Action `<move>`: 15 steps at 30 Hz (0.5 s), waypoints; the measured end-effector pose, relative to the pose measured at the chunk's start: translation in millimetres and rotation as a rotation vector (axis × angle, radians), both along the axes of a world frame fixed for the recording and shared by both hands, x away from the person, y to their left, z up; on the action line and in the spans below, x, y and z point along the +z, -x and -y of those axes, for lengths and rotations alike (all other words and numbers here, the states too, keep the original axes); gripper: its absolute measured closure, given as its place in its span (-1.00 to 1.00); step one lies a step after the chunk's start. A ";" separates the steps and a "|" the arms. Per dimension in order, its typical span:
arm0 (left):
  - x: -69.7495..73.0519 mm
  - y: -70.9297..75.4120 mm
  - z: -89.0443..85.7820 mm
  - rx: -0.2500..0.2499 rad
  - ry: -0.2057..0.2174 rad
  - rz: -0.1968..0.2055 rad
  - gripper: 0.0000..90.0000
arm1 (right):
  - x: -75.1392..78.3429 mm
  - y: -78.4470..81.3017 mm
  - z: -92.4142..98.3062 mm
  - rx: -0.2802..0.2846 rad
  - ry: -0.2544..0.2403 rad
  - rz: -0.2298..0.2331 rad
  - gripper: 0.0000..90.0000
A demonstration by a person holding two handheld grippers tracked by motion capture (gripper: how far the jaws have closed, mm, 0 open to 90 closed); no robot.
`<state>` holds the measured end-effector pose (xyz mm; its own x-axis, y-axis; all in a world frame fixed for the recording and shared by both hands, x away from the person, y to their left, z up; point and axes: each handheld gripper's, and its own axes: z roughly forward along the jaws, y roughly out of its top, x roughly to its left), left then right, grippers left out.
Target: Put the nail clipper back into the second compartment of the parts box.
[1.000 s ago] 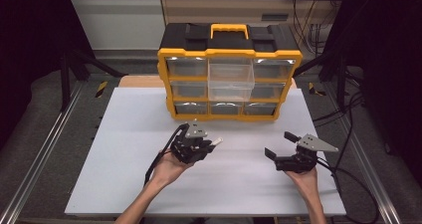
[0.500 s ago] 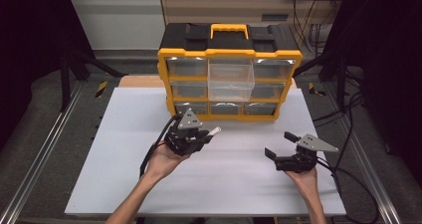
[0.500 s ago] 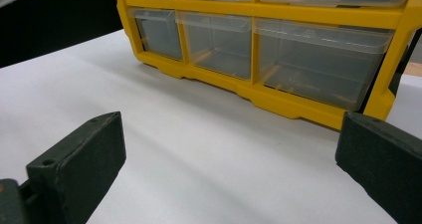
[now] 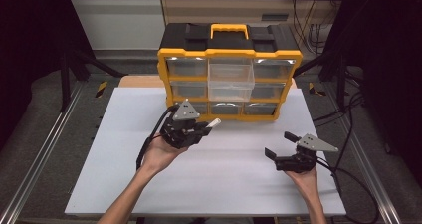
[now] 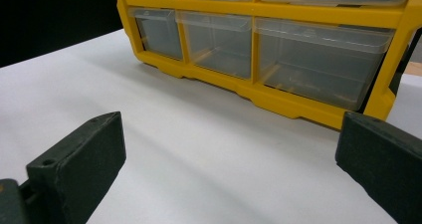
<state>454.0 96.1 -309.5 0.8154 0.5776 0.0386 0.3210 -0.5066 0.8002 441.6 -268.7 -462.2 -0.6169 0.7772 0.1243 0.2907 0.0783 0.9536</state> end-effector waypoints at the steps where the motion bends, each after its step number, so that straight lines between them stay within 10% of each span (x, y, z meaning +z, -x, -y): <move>1: 2.6 -0.3 0.0 0.000 0.000 0.001 0.71 | 0.0 -0.1 0.0 0.002 -0.001 0.000 -0.99; 15: 34.4 -0.3 6.5 -0.014 0.016 0.039 0.71 | -0.1 -0.2 0.0 0.001 -0.002 -0.001 -0.99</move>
